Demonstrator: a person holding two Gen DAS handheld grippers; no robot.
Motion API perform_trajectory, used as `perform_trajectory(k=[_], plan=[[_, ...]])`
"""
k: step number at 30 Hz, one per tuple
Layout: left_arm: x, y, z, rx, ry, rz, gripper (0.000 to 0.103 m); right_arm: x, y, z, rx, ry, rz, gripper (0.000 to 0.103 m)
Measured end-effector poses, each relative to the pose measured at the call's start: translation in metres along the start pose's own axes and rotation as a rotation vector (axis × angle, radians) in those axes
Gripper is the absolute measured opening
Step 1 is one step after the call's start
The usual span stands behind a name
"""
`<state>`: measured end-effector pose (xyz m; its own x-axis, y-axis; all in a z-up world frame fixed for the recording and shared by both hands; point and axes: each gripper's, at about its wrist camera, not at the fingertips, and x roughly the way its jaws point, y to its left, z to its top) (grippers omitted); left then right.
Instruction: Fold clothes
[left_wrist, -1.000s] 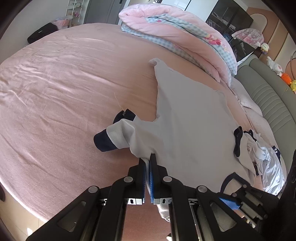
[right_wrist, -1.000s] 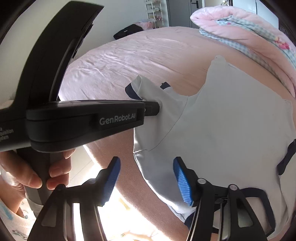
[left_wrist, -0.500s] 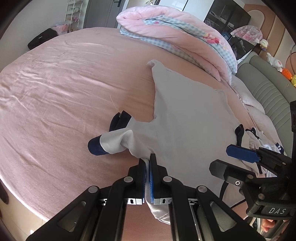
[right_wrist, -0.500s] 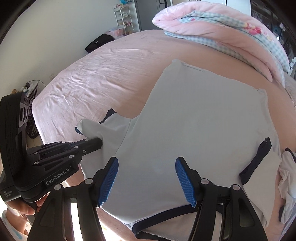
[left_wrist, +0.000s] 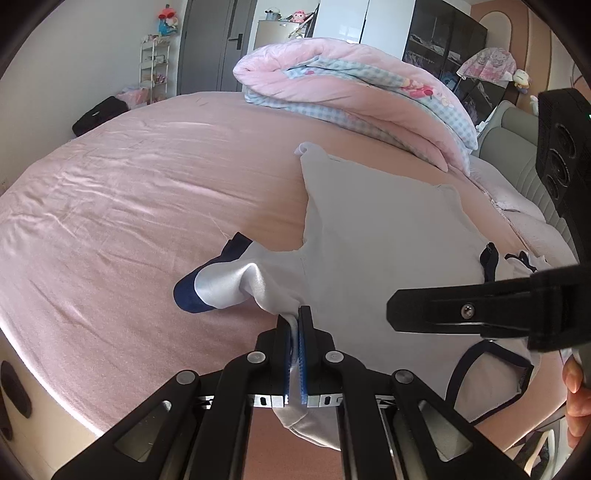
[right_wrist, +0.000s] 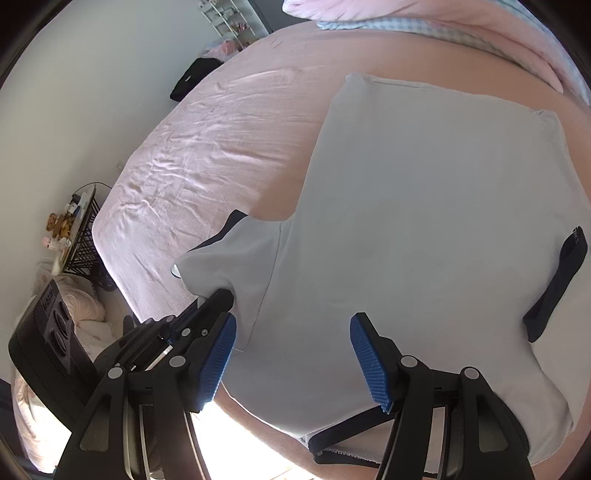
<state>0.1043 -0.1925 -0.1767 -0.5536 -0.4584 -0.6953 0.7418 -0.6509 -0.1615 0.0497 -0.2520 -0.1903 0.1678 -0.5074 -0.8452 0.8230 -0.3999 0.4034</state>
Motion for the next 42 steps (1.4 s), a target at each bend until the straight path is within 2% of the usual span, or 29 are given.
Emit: perform_trajectory(k=[3,7,11,15,17,22,24,27,36,42], plan=[[-0.001,-0.010,-0.001,0.052,-0.016,0.009,0.003,0.005,-0.001,0.004,0.038,0.036,0.052,0.064],[-0.001,-0.023,-0.006,0.128,-0.032,0.032,0.003,0.012,0.009,0.013,-0.020,0.083,0.053,0.064],[-0.001,-0.028,-0.010,0.150,-0.032,-0.004,0.003,0.017,0.015,0.017,-0.068,0.107,-0.006,0.064],[-0.003,-0.027,-0.014,0.150,-0.058,-0.087,0.003,0.019,0.011,0.016,-0.053,0.129,0.058,0.064],[-0.002,-0.025,-0.015,0.140,-0.063,-0.118,0.003,0.023,0.015,0.016,-0.082,0.150,0.072,0.064],[-0.002,-0.016,-0.014,0.088,-0.065,-0.153,0.003,0.038,0.031,0.018,-0.183,0.184,0.010,0.064],[-0.002,-0.012,-0.013,0.067,-0.066,-0.161,0.003,0.044,0.036,0.017,-0.205,0.202,0.009,0.064],[-0.002,-0.006,-0.012,0.035,-0.065,-0.173,0.003,0.053,0.039,0.017,-0.197,0.219,0.009,0.064],[0.002,0.008,-0.013,-0.076,-0.043,-0.238,0.003,0.068,0.046,0.011,-0.208,0.224,-0.086,0.064],[0.004,0.013,-0.012,-0.123,-0.025,-0.254,0.003,0.078,0.052,0.007,-0.248,0.215,-0.183,0.064]])
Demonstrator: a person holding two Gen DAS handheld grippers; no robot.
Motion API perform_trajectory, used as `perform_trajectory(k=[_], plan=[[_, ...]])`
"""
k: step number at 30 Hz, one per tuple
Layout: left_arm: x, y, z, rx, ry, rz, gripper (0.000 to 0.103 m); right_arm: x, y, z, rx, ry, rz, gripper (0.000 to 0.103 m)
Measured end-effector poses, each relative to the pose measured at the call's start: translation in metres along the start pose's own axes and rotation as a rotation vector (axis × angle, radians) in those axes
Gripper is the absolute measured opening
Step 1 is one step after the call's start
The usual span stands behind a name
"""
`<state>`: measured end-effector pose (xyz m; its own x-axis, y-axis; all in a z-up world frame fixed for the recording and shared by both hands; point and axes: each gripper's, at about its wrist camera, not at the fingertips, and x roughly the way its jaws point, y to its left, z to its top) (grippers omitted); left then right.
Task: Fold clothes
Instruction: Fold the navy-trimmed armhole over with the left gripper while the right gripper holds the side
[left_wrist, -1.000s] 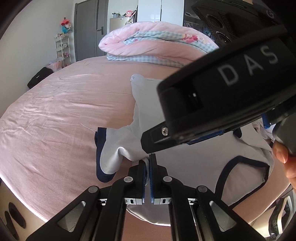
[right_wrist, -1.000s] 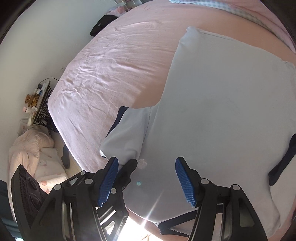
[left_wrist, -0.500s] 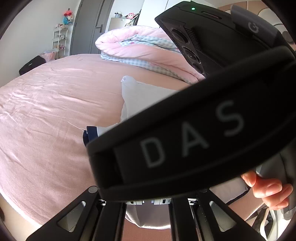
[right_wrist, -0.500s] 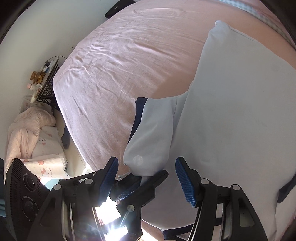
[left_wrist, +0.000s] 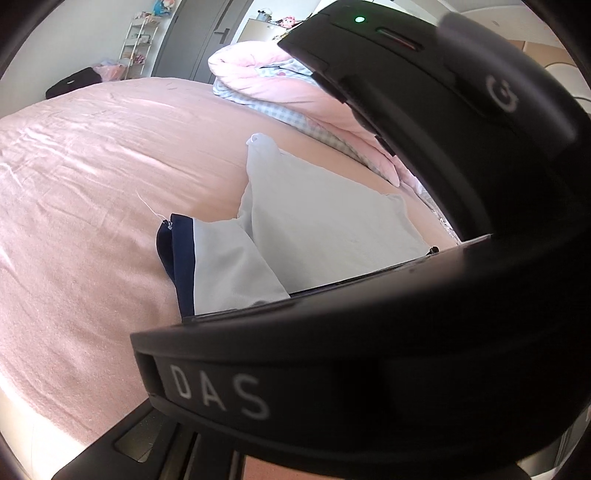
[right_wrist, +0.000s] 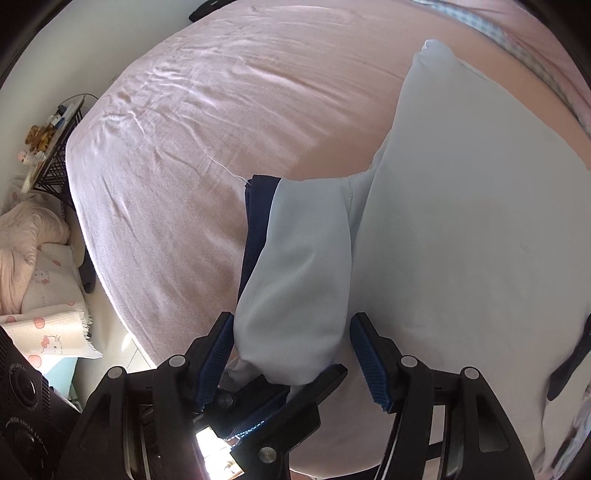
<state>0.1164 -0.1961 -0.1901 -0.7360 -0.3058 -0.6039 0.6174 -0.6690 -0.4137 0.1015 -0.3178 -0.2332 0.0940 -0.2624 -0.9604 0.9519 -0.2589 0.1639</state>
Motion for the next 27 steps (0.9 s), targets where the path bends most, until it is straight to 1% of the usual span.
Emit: perform_trajectory(k=[2,3,4,6,11,13,16,18,19,21,27], plan=[[-0.001,0.001,0.002,-0.006,0.001,-0.003,0.003,-0.001,0.000,-0.001,0.008,-0.012,-0.006,0.063],[-0.001,0.002,0.003,-0.007,0.002,-0.005,0.003,-0.001,-0.001,-0.002,0.013,-0.018,-0.009,0.061],[-0.001,0.001,0.004,-0.003,0.002,-0.003,0.003,-0.003,-0.002,-0.002,0.019,-0.025,-0.013,0.050],[-0.001,-0.001,0.006,0.012,0.007,0.011,0.003,-0.005,-0.007,-0.003,0.042,-0.035,-0.012,0.038],[-0.001,-0.008,0.008,0.054,0.019,0.039,0.003,-0.010,-0.024,-0.009,0.126,-0.061,0.030,0.032],[-0.001,-0.010,0.009,0.066,0.023,0.052,0.003,-0.013,-0.034,-0.011,0.168,-0.083,0.060,0.026],[-0.002,-0.009,0.012,0.060,0.033,0.047,0.003,-0.016,-0.049,-0.012,0.228,-0.108,0.126,0.018],[-0.003,-0.009,0.015,0.056,0.039,0.044,0.003,-0.016,-0.057,-0.013,0.258,-0.114,0.173,0.015],[-0.003,-0.010,0.016,0.061,0.040,0.049,0.003,-0.017,-0.057,-0.012,0.274,-0.121,0.191,0.012],[-0.003,-0.013,0.017,0.082,0.040,0.058,0.003,-0.018,-0.061,-0.012,0.294,-0.130,0.218,0.010],[-0.004,-0.016,0.022,0.096,0.051,0.065,0.003,-0.025,-0.074,-0.019,0.331,-0.161,0.270,0.010]])
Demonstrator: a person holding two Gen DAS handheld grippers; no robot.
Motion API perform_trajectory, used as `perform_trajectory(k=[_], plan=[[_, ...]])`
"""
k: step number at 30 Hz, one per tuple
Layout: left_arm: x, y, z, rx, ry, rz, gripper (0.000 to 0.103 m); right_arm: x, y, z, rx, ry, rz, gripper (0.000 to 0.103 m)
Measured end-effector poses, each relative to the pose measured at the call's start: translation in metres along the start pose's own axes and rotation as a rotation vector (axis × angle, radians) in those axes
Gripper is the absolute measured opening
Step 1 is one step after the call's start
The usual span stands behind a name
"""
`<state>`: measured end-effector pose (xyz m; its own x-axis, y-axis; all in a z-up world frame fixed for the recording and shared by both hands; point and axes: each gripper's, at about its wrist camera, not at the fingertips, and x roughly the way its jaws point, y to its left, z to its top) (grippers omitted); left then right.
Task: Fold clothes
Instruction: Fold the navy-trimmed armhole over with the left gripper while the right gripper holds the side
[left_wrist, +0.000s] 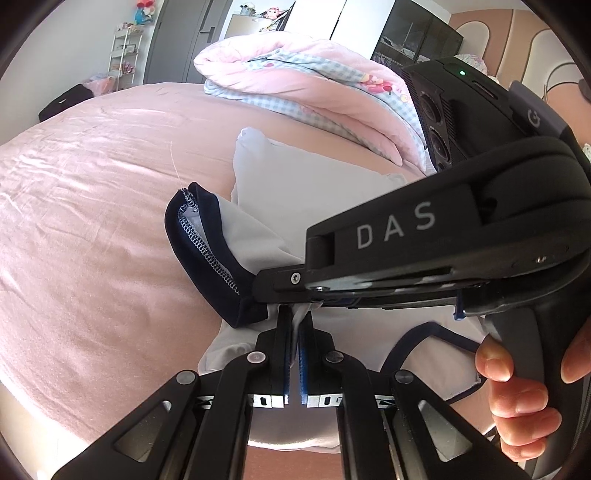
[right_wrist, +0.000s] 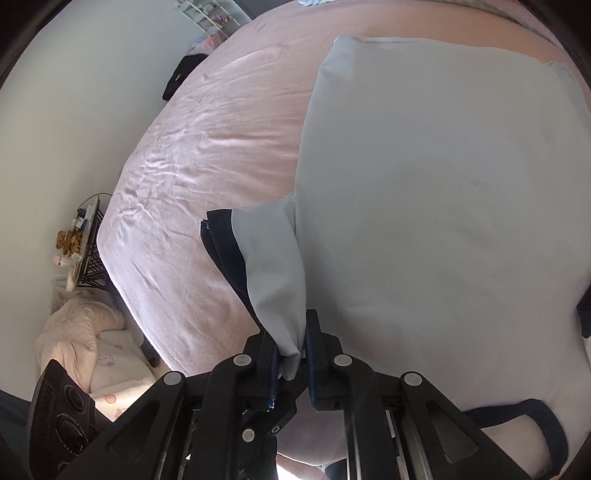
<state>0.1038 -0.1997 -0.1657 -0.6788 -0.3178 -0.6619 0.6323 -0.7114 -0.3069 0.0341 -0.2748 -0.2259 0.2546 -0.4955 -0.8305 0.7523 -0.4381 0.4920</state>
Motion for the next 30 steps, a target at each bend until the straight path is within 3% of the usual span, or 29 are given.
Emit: perform_trajectory(k=[8,15,20,25,30], plan=[[-0.002,0.009,0.008,-0.035,0.017,-0.002,0.003,-0.008,-0.012,0.007,0.069,-0.038,0.072,0.010],[0.007,0.013,0.020,-0.030,0.027,0.006,0.003,-0.019,-0.024,0.011,0.098,-0.078,0.052,0.009],[0.020,0.000,-0.002,-0.025,0.034,0.014,0.003,-0.024,-0.038,0.011,0.129,-0.102,0.046,0.009],[0.029,0.008,0.002,-0.045,0.049,0.018,0.003,-0.025,-0.051,0.010,0.162,-0.104,0.043,0.009],[0.039,0.012,0.009,-0.081,0.115,0.000,0.003,-0.020,-0.048,0.006,0.130,-0.079,0.062,0.009]])
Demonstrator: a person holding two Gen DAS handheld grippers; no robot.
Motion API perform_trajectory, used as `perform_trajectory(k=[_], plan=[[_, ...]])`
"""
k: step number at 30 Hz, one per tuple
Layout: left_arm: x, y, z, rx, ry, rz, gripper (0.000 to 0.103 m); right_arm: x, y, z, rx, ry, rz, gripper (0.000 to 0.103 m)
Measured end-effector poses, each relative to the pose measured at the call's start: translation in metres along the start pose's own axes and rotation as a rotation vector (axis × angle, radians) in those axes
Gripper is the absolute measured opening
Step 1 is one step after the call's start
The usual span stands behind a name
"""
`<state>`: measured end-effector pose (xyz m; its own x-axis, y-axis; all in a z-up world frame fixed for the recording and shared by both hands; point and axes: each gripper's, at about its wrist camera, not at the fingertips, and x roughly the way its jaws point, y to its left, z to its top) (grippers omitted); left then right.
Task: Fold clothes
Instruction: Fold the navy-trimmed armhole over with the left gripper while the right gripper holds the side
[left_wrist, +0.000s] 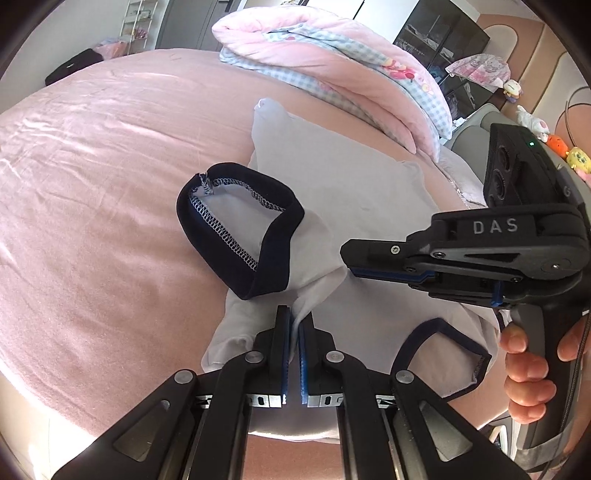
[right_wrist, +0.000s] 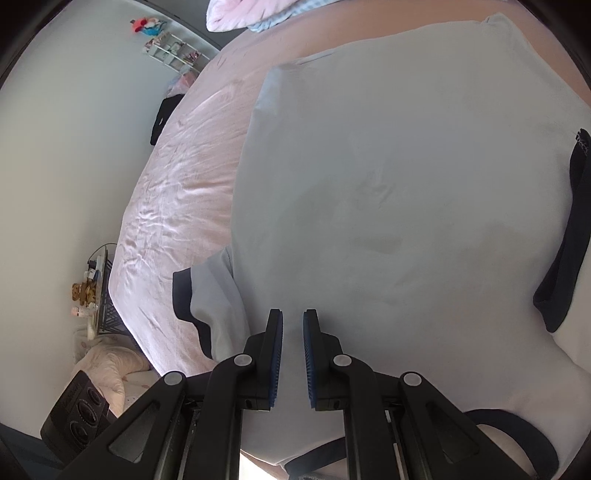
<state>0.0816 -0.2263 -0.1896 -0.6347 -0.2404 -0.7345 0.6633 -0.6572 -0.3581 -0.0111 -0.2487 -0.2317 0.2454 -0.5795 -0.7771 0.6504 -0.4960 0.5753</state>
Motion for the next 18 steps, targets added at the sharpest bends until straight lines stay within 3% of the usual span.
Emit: perform_trajectory(k=[3,5,7,10,18], plan=[[-0.006,0.000,-0.004,0.001,-0.012,-0.012,0.003,-0.005,0.020,-0.001,-0.123,-0.007,-0.056,0.011],[-0.011,0.001,-0.014,-0.011,-0.015,-0.026,0.003,-0.009,0.035,-0.002,-0.211,-0.028,-0.092,0.022],[-0.008,0.002,-0.012,-0.028,-0.015,-0.039,0.003,-0.013,0.048,-0.003,-0.291,-0.053,-0.117,0.068],[-0.007,0.002,-0.011,-0.055,-0.018,-0.072,0.003,-0.011,0.065,-0.005,-0.398,-0.058,-0.131,0.071],[-0.011,-0.004,-0.018,-0.040,-0.030,-0.100,0.003,0.036,0.104,-0.033,-0.801,0.059,-0.348,0.071]])
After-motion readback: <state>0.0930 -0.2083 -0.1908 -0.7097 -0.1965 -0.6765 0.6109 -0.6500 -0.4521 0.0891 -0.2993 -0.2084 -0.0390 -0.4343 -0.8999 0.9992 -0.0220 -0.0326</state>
